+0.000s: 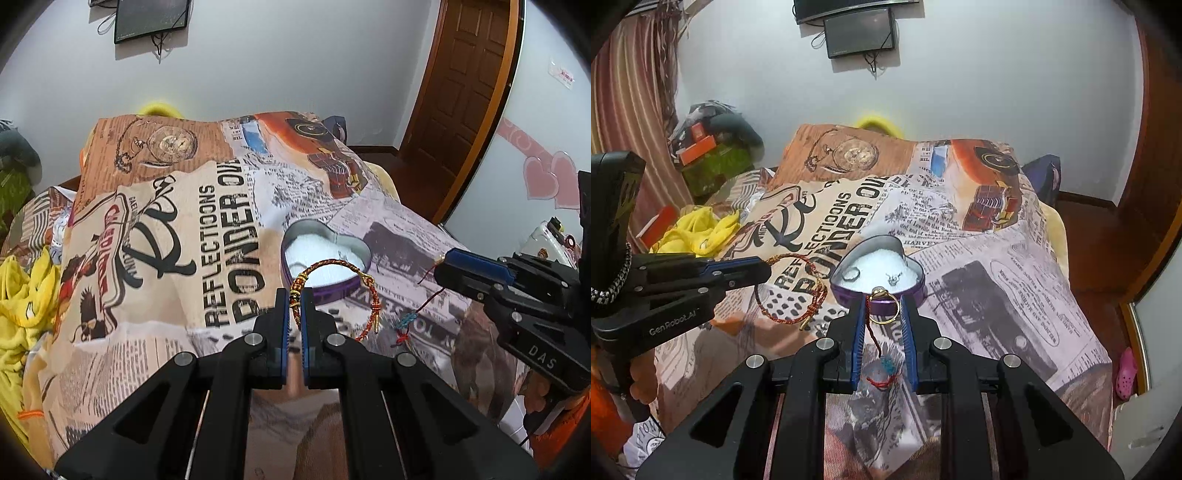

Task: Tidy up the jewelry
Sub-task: 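Lower the bracelet into the heart tin with the left tool while the right tool lowers the earring in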

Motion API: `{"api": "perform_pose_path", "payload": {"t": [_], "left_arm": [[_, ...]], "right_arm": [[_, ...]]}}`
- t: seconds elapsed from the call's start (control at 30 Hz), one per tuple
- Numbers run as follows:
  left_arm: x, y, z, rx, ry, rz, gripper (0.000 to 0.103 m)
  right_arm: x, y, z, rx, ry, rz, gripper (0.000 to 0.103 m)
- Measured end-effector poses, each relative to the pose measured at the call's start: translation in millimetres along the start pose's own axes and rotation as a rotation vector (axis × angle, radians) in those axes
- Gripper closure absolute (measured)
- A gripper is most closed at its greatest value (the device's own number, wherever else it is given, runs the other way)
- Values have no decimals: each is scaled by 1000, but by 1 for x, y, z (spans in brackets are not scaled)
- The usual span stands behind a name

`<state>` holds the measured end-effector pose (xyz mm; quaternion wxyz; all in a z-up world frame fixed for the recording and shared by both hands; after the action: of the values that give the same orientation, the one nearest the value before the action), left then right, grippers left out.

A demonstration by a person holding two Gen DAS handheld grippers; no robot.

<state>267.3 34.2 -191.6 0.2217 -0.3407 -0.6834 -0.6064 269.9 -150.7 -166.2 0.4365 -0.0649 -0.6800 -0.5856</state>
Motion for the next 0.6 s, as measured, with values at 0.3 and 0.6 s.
{"api": "perform_pose_path", "payload": {"t": [0.3, 0.6], "left_arm": [[-21, 18, 12, 16, 16, 2, 99], [-48, 30, 16, 9, 24, 24, 99]], "right_arm": [[-17, 6, 0, 14, 14, 11, 86], [-38, 12, -3, 17, 27, 31, 86]]}}
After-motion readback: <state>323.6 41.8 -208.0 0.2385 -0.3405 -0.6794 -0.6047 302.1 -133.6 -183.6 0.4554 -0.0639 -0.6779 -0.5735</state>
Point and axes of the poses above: each gripper's, at about its wrist camera, not at the fingertips, and x roughly against the way its jaws point, z to its left, y to its top, the point moved 3 cm from there along -x, roughly the way its jaws point, and after that the axes turned 3 degrees about -y, right-handed, at the moved point
